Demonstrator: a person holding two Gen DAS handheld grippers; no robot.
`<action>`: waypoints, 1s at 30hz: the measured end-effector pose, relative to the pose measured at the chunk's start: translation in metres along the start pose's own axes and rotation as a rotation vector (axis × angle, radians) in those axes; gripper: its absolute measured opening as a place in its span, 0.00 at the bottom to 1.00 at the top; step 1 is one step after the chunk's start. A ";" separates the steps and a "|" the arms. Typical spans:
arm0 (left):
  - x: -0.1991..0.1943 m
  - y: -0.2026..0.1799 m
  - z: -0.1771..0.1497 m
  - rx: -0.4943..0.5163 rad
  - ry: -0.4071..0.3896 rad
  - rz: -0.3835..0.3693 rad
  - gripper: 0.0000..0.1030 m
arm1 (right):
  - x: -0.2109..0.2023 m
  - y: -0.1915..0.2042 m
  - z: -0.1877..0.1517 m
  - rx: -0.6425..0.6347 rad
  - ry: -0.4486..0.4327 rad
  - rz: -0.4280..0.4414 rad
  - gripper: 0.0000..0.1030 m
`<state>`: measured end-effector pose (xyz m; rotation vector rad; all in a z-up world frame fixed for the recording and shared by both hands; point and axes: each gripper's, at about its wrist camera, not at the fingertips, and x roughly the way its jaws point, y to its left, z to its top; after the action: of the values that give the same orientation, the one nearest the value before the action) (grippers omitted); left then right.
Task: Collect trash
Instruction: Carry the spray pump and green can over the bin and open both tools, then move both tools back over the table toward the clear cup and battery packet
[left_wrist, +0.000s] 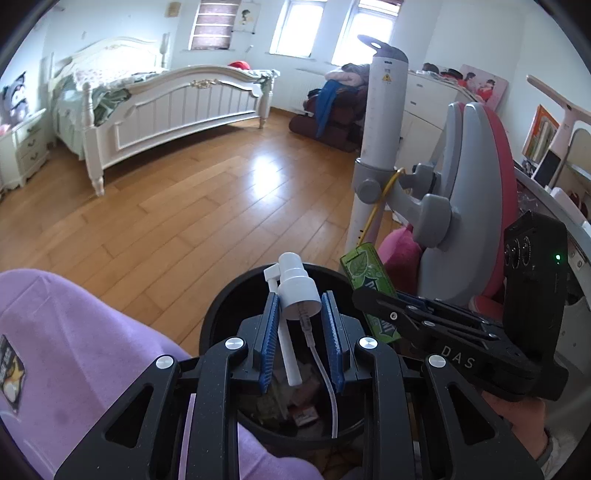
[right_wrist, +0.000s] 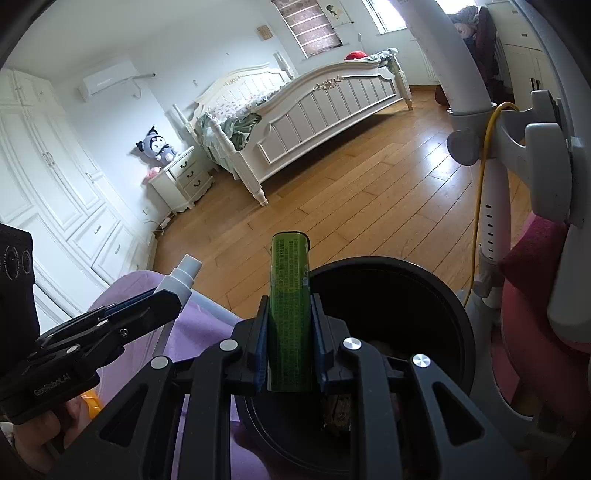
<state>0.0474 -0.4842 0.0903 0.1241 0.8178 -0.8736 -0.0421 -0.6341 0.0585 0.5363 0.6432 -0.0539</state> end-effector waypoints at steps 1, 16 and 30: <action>0.001 -0.001 0.000 0.003 0.002 0.000 0.24 | 0.000 -0.001 -0.001 0.003 0.003 0.000 0.20; 0.022 -0.009 0.007 0.019 0.026 -0.002 0.24 | 0.005 -0.016 -0.001 0.032 0.026 -0.014 0.20; 0.000 -0.011 0.014 0.005 -0.036 0.021 0.79 | -0.007 -0.010 0.005 0.076 -0.005 -0.033 0.53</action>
<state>0.0476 -0.4970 0.1024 0.1207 0.7791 -0.8561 -0.0470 -0.6454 0.0612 0.5990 0.6467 -0.1114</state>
